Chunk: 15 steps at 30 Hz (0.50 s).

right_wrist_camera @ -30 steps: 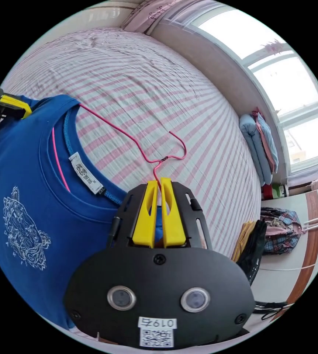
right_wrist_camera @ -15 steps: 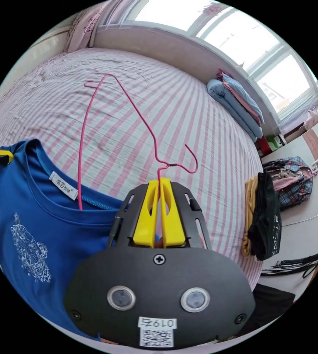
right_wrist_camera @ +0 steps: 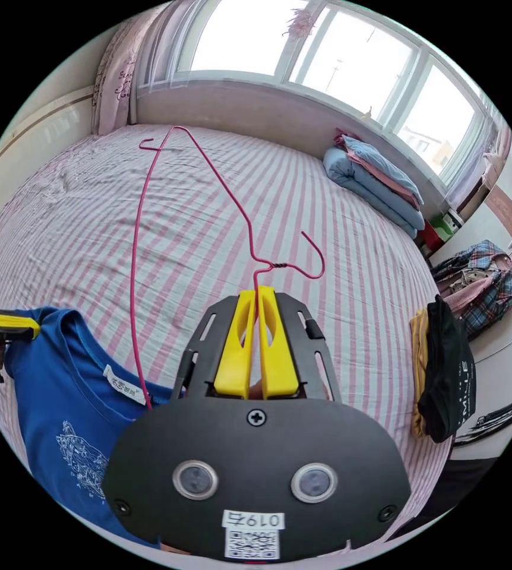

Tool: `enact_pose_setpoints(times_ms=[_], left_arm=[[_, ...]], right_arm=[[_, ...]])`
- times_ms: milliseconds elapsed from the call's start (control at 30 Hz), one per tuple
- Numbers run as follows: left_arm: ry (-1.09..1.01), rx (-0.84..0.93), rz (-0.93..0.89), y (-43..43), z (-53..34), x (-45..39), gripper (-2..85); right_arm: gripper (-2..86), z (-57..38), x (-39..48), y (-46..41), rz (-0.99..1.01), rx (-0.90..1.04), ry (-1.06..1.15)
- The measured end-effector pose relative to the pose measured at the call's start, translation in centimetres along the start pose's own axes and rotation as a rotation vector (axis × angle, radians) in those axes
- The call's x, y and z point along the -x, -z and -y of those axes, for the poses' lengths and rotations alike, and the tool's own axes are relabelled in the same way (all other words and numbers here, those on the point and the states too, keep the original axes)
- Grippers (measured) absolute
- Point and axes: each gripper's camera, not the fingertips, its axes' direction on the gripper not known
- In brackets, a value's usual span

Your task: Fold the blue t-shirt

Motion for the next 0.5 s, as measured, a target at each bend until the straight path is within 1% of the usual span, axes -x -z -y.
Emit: enact_pose_setpoints(times_ms=[100,233,367,433,500], left_arm=[[0.004,0.002,0.008,2.0,-0.8,0.8,0.7],[0.016,0.029,-0.027,5.0,-1.8,2.7,0.7],[-0.022,0.028,-0.039,8.4,-3.1,4.1,0.7],[0.005,-0.037,-0.079,11.9,-4.9,5.4,0.7],[0.014,-0.112,-0.102,15.4,-6.7,5.8,0.7]], right_arm=[[-1.0,-0.5,-0.1,2.1,0.008,-0.066,-0.017],[-1.0,-1.4,-0.5,5.5,0.031,-0.155,-0.043],[-1.0,-3.5,-0.8,9.8,0.133,-0.219,-0.066],[-1.0,-4.8,-1.0,11.5,0.175,-0.237,-0.071],[-1.0,-6.9,-1.4,13.1,0.282,-0.220,-0.105]])
